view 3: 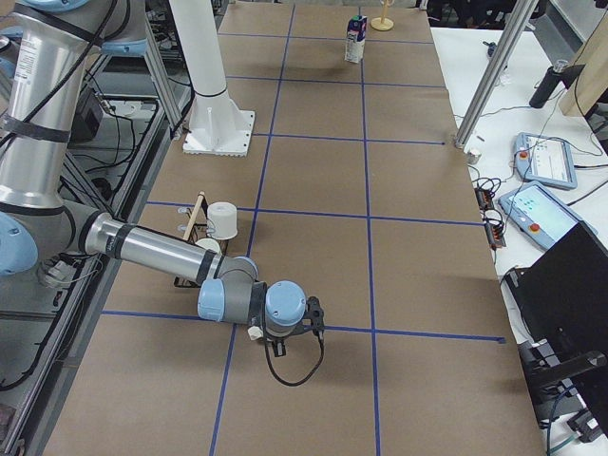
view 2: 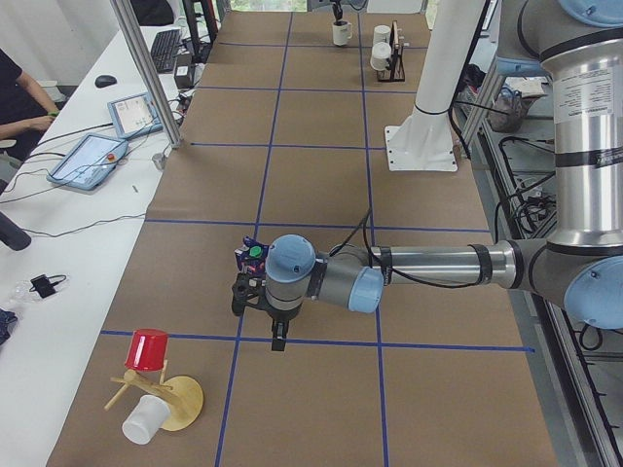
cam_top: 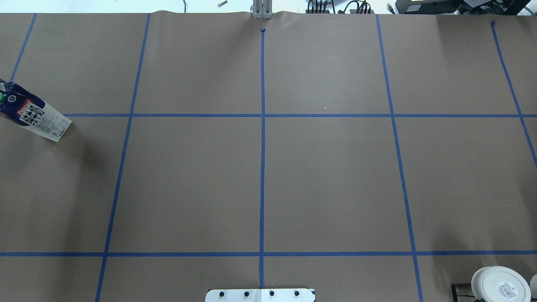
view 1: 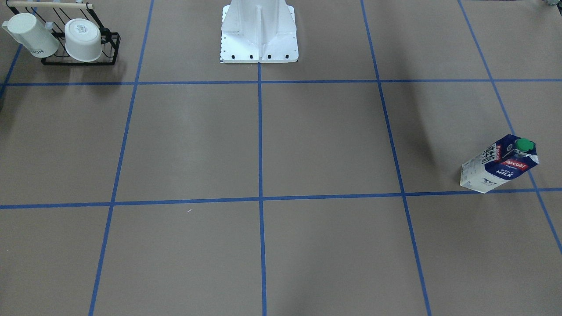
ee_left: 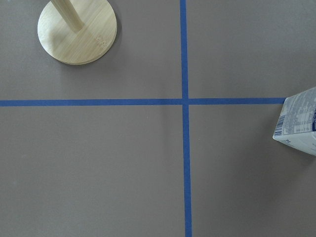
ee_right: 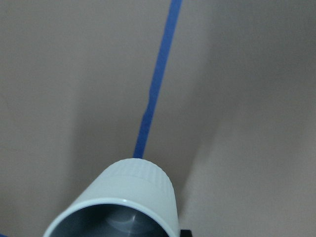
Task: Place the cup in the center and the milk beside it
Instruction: 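Grasp the white mug with the right gripper, then carry the white mug with the right gripper to the table center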
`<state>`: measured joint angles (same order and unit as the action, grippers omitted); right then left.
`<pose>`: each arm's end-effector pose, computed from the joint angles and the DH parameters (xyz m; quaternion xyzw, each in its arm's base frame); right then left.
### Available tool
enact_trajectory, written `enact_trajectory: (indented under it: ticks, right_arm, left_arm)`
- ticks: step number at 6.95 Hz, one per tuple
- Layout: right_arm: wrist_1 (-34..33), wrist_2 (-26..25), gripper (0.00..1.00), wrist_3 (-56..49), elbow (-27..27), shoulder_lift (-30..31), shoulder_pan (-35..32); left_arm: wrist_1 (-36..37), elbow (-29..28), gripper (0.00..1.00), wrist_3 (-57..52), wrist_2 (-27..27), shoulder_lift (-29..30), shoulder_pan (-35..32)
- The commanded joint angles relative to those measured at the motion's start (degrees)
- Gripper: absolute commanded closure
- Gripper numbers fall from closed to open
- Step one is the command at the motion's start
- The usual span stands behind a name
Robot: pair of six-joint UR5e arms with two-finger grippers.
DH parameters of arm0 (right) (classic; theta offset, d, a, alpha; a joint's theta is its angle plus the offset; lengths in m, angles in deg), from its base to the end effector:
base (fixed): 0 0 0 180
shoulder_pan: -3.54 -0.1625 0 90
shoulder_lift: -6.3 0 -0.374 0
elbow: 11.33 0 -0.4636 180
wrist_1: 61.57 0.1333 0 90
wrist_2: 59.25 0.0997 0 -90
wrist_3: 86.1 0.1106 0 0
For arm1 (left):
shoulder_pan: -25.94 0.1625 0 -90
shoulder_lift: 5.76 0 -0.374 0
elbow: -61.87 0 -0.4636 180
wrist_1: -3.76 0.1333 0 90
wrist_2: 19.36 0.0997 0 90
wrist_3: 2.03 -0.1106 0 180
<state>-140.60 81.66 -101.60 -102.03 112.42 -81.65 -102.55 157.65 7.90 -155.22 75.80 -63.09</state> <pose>0.0106 -0.4395 0.7223 0.0051 -0.4309 -0.1427 0.8911 -0.0451 -0.5241 0.6053 0.0722 0.3955 -0.0253 0.9153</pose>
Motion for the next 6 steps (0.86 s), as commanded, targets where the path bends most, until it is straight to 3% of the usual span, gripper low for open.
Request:
enact_trajectory:
  ticks: [1,3,4,6]
  right_arm:
    - [-11.0,0.8,1.0,1.3,-2.5,-11.6,-1.4]
    - [-30.7,-0.7,1.0,2.9,-1.6,-30.7,-1.3]
    - [-32.2,-0.5,1.0,13.5,-1.8,-36.7,0.4]
    - [-30.1,-1.1,1.0,35.4,-2.7,-46.0,11.8]
  left_arm:
    - [0.1,-0.2,0.02,0.1,-2.3,0.0,0.0]
    - [0.1,-0.2,0.02,0.3,-2.4,0.0,0.0]
    - [0.1,-0.5,0.02,0.3,-2.3,0.1,0.1]
    - [0.3,-0.5,0.02,0.4,-2.3,0.4,0.1]
